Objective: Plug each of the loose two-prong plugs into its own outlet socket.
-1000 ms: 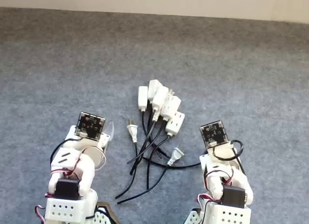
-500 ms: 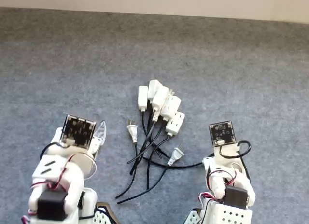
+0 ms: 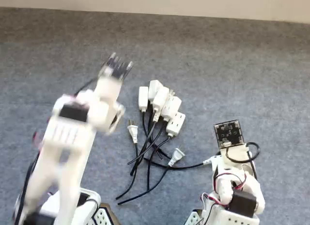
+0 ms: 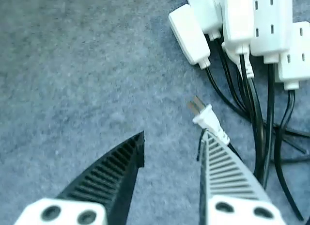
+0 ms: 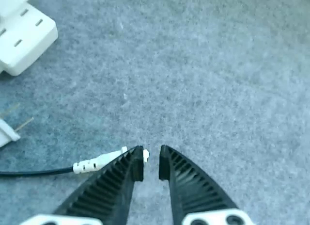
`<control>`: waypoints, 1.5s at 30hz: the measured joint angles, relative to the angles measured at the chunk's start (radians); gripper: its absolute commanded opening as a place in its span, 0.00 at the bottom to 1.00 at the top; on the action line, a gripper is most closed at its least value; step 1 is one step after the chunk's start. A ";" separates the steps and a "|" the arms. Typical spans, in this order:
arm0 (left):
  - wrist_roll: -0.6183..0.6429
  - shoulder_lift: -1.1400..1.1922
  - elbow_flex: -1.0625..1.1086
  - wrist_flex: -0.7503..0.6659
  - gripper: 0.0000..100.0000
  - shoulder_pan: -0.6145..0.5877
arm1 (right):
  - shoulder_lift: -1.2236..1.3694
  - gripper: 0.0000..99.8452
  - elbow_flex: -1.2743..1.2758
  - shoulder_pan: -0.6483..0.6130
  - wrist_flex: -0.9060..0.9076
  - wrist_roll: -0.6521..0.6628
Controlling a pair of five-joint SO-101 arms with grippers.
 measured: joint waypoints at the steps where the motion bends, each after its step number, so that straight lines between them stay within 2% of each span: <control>1: 0.000 0.095 -0.081 0.011 0.20 0.003 | 0.063 0.07 -0.043 0.002 0.000 0.000; 4: 0.000 0.368 -0.338 0.063 0.20 0.003 | 0.290 0.07 -0.203 -0.002 0.000 -0.052; 9: 0.000 0.724 -0.744 0.130 0.20 0.003 | 0.663 0.07 -0.428 -0.002 -0.072 -0.232; 12: -0.003 0.893 -0.942 0.163 0.20 0.003 | 0.806 0.07 -0.411 -0.003 -0.173 -0.287; 16: -0.041 1.080 -1.125 0.186 0.20 0.003 | 0.838 0.07 -0.230 -0.072 -0.358 -0.302; 20: -0.054 1.226 -1.208 0.186 0.20 0.003 | 0.838 0.07 -0.060 -0.107 -0.508 -0.302; 29: -0.054 1.344 -1.315 0.190 0.20 0.029 | 0.838 0.07 -0.029 -0.135 -0.542 -0.302; 39: -0.032 1.356 -1.544 0.440 0.20 0.089 | 0.838 0.07 0.005 -0.173 -0.578 -0.302; 45: -0.031 1.399 -1.499 0.456 0.20 0.146 | 0.838 0.07 0.005 -0.175 -0.578 -0.302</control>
